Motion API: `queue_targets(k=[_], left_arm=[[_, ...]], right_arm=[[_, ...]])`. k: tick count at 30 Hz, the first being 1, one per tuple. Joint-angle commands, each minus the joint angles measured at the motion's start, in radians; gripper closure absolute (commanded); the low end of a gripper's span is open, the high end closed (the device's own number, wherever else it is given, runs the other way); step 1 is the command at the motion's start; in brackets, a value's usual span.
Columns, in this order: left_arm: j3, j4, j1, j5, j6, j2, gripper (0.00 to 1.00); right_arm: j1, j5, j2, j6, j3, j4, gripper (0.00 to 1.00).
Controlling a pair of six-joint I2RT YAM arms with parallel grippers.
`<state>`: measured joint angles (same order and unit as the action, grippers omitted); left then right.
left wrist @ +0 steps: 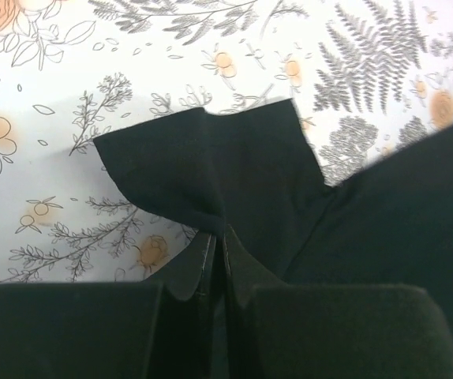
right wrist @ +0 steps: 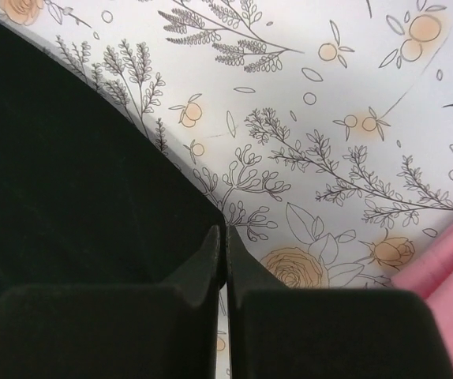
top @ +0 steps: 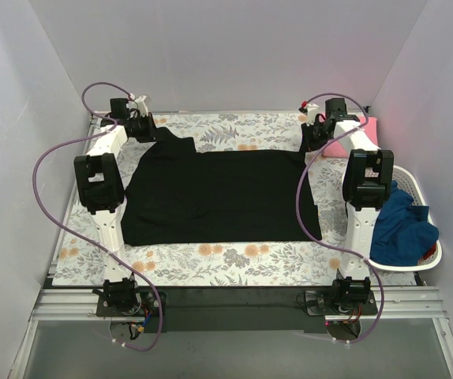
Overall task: Fold and stack the t-shirts
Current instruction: Fold the tshirt
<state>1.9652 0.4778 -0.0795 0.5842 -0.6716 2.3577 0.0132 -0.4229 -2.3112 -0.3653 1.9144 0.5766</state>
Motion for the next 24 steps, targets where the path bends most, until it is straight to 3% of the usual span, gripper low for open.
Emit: queue_targets(k=[1, 14, 24], left_arm=[[-0.058, -0.07, -0.008, 0.052, 0.05, -0.146, 1.0], [-0.14, -0.11, -0.026, 0.104, 0.106, -0.239, 1.0], [-0.314, -0.131, -0.069, 0.193, 0.147, -0.366, 1.0]], right_arm=[[-0.002, -0.039, 0.081, 0.003, -0.006, 0.0, 0.99], [-0.036, -0.076, 0.154, -0.017, -0.028, 0.0, 0.99], [-0.061, -0.094, 0.213, -0.055, -0.118, 0.008, 0.99]])
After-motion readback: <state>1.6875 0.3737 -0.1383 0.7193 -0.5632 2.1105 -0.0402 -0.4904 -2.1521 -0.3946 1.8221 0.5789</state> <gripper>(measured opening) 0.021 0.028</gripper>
